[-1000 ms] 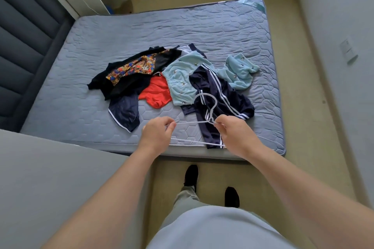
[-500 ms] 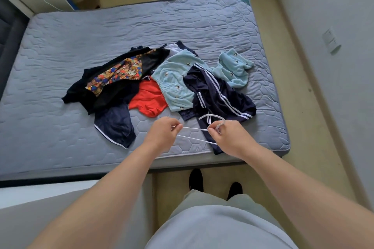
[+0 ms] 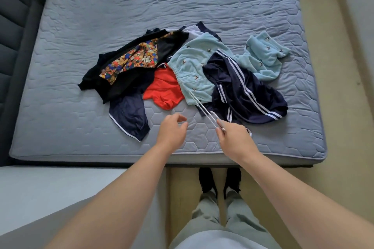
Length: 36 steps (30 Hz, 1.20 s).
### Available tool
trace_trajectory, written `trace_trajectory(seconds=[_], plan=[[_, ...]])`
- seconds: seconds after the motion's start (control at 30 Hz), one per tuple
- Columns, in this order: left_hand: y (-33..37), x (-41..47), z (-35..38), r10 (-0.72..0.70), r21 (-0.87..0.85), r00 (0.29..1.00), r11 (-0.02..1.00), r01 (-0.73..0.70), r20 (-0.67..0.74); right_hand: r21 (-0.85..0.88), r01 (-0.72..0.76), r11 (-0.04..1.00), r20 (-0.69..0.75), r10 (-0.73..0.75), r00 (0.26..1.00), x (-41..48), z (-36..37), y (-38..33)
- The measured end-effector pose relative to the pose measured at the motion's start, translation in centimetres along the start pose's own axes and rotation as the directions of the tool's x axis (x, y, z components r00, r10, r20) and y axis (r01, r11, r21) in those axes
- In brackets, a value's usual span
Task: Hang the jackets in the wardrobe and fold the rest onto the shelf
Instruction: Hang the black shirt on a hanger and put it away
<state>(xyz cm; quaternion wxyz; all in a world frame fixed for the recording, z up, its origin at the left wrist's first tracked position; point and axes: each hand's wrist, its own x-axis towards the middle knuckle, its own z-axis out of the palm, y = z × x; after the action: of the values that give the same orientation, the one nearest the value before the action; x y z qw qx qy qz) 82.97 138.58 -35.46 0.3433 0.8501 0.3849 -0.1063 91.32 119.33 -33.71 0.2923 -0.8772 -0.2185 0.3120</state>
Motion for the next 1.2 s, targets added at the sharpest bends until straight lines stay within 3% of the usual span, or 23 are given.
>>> trace_trajectory(seconds=[0.13, 0.37, 0.53, 0.7, 0.97, 1.2], plan=[[-1.2, 1.9, 0.8, -0.111, -0.034, 0.994, 0.993, 0.112, 0.015, 0.072, -0.018, 0.997, -0.007, 0.019, 1.0, 1.5, 0.5, 0.6], [-5.5, 6.6, -1.9, -0.247, -0.025, 0.967, 0.969, 0.245, -0.067, -0.056, 0.026, 0.998, 0.106, -0.019, 0.994, 6.6, 3.4, -2.5], [-12.2, 12.7, -6.2, -0.329, 0.025, 0.936, 0.942, 0.335, -0.125, -0.113, 0.112, 0.987, 0.199, -0.088, 0.976, 11.0, 7.0, -7.1], [-20.5, 20.2, -8.5, -0.42, 0.134, 0.898, 0.89, 0.436, -0.129, -0.108, 0.11, 0.988, 0.214, -0.085, 0.973, 15.7, 12.2, -10.3], [-28.2, 33.5, -7.2, -0.362, 0.348, 0.929, 0.864, 0.364, -0.074, -0.107, 0.068, 0.992, 0.174, -0.049, 0.984, 24.6, 21.2, -11.1], [-33.1, 42.0, -7.9, -0.416, 0.546, 0.908, 0.751, 0.372, -0.047, -0.131, 0.078, 0.988, 0.113, -0.063, 0.992, 31.4, 25.6, -11.0]])
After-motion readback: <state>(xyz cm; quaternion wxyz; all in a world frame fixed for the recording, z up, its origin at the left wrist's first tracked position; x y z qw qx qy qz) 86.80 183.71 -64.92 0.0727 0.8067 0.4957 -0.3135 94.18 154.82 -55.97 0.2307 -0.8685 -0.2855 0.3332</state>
